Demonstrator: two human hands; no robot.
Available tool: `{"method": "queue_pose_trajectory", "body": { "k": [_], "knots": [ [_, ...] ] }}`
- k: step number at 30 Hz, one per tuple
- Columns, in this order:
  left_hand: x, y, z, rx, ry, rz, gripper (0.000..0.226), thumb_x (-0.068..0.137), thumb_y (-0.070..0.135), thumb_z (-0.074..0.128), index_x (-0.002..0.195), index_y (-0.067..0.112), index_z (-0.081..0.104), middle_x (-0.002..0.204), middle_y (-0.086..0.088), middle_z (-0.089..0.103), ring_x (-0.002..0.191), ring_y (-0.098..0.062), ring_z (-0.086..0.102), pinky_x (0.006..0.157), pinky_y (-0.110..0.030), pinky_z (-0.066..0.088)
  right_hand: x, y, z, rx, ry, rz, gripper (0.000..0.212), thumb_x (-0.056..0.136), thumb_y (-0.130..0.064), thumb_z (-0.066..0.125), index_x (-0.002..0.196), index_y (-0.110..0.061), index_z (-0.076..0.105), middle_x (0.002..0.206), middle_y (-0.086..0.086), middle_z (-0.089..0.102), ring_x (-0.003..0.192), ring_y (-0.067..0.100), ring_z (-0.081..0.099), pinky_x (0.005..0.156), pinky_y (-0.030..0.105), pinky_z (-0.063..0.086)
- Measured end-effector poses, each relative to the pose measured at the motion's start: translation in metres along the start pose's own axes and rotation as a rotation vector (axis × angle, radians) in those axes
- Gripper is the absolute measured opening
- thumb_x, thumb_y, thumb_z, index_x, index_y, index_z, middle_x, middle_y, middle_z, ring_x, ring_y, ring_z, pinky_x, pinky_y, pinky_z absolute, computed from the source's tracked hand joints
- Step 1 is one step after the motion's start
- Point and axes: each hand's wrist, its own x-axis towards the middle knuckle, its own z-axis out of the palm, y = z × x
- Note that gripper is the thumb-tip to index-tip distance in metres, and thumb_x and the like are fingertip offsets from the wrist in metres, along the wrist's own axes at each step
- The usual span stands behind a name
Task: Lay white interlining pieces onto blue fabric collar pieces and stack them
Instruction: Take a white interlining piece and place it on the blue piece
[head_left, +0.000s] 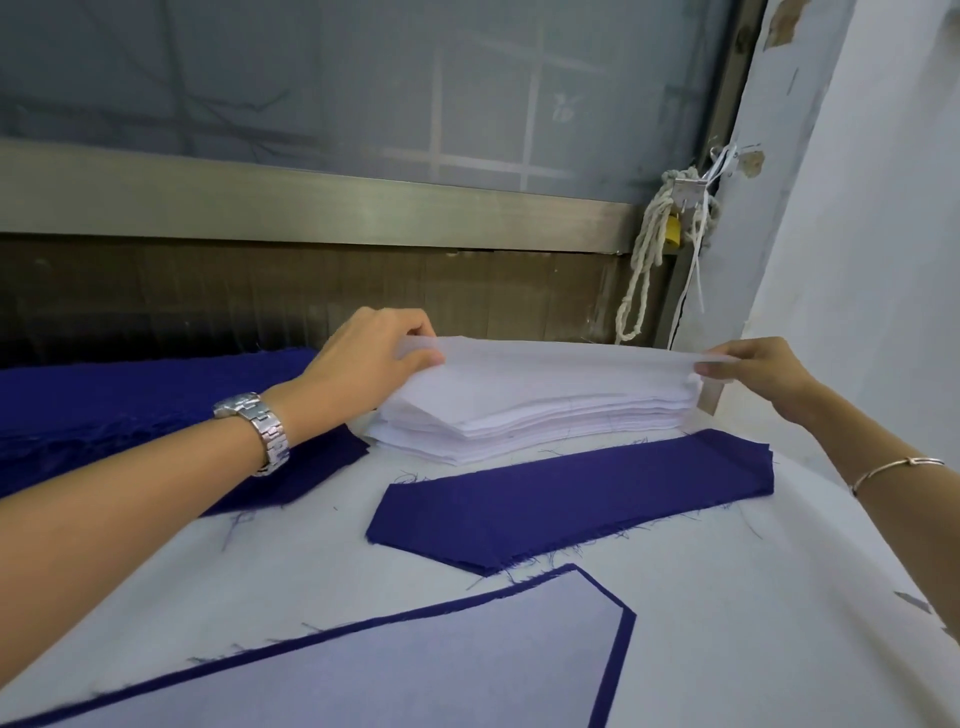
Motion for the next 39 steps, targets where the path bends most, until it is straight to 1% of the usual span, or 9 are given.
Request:
{"method": "queue_pose_trajectory", "body": {
  "k": [4, 7, 12, 16, 22, 25, 30, 35, 39],
  "knots": [
    [-0.013, 0.005, -0.041, -0.07, 0.007, -0.066, 0.013, 0.09, 0.036, 0.07, 0.088, 0.024, 0.073, 0.09, 0.009, 0.071, 0.095, -0.008, 0.06, 0.091, -0.033, 0.044, -0.014, -0.022, -0.015, -0.019, -0.153, -0.028, 0.009, 0.085, -0.012, 0.077, 0.093, -0.01, 0.079, 0.101, 0.006, 0.074, 0.097, 0.021, 0.062, 0.096, 0.033, 0.042],
    [-0.029, 0.001, -0.078, -0.118, -0.046, -0.154, 0.017, 0.085, 0.042, 0.073, 0.084, 0.026, 0.077, 0.089, 0.013, 0.073, 0.091, 0.002, 0.061, 0.08, -0.022, 0.041, -0.029, -0.038, -0.021, -0.074, -0.33, -0.035, 0.007, 0.085, -0.02, 0.075, 0.089, -0.019, 0.081, 0.097, -0.004, 0.078, 0.094, 0.007, 0.068, 0.087, 0.019, 0.044],
    [-0.073, -0.012, -0.126, -0.247, -0.137, -0.318, 0.026, 0.077, 0.053, 0.071, 0.08, 0.029, 0.079, 0.092, -0.007, 0.075, 0.094, -0.031, 0.067, 0.08, -0.036, 0.057, -0.049, -0.058, -0.014, 0.108, -0.536, -0.013, 0.024, 0.078, -0.013, 0.071, 0.096, 0.001, 0.079, 0.111, 0.016, 0.075, 0.1, 0.018, 0.073, 0.087, 0.018, 0.057],
    [-0.121, -0.028, -0.153, -0.254, -0.245, -0.433, 0.039, 0.063, 0.065, 0.069, 0.075, 0.029, 0.079, 0.064, 0.0, 0.061, 0.061, -0.018, 0.054, 0.068, -0.023, 0.046, -0.069, -0.074, 0.0, 0.147, -0.632, -0.032, 0.025, 0.081, -0.01, 0.068, 0.093, 0.011, 0.075, 0.111, 0.026, 0.072, 0.097, 0.029, 0.068, 0.087, 0.027, 0.057],
    [-0.197, -0.057, -0.182, -0.307, -0.343, -0.547, 0.08, 0.05, 0.075, 0.076, 0.091, 0.006, 0.075, 0.075, -0.012, 0.063, 0.063, -0.01, 0.051, 0.063, -0.016, 0.048, -0.111, -0.099, 0.03, 0.118, -0.741, -0.052, 0.024, 0.08, -0.017, 0.071, 0.059, -0.005, 0.073, 0.065, 0.012, 0.063, 0.061, 0.016, 0.059, 0.065, 0.019, 0.055],
    [-0.226, -0.069, -0.191, -0.315, -0.38, -0.641, 0.079, 0.052, 0.071, 0.079, 0.096, 0.006, 0.075, 0.085, -0.016, 0.069, 0.068, -0.016, 0.05, 0.067, -0.023, 0.046, -0.131, -0.109, 0.044, 0.063, -0.853, -0.042, 0.025, 0.081, -0.021, 0.072, 0.063, -0.003, 0.071, 0.064, 0.013, 0.057, 0.056, 0.015, 0.051, 0.054, 0.02, 0.047],
    [-0.26, -0.077, -0.197, -0.358, -0.427, -0.775, 0.061, 0.058, 0.063, 0.083, 0.093, 0.012, 0.08, 0.075, -0.009, 0.063, 0.057, -0.008, 0.047, 0.052, -0.016, 0.041, -0.158, -0.118, 0.061, -0.139, -0.974, -0.026, 0.033, 0.079, -0.032, 0.075, 0.072, 0.001, 0.073, 0.066, 0.018, 0.062, 0.052, 0.015, 0.046, 0.051, 0.018, 0.042],
    [-0.277, -0.082, -0.192, -0.331, -0.524, -0.827, 0.087, 0.031, 0.077, 0.085, 0.086, 0.009, 0.08, 0.059, -0.008, 0.053, 0.046, -0.012, 0.038, 0.042, -0.016, 0.029, -0.176, -0.115, 0.069, -0.187, -1.066, 0.0, 0.029, 0.077, -0.036, 0.077, 0.073, -0.008, 0.077, 0.071, 0.014, 0.069, 0.053, 0.011, 0.051, 0.053, 0.018, 0.043],
    [-0.284, -0.086, -0.189, -0.238, -0.587, -0.871, 0.089, 0.028, 0.085, 0.08, 0.088, 0.018, 0.081, 0.06, -0.008, 0.055, 0.043, -0.012, 0.036, 0.042, -0.019, 0.022, -0.188, -0.113, 0.074, -0.253, -1.185, -0.029, 0.032, 0.089, -0.034, 0.072, 0.075, -0.005, 0.075, 0.075, 0.015, 0.07, 0.058, 0.011, 0.049, 0.056, 0.019, 0.039]
  ]
}}
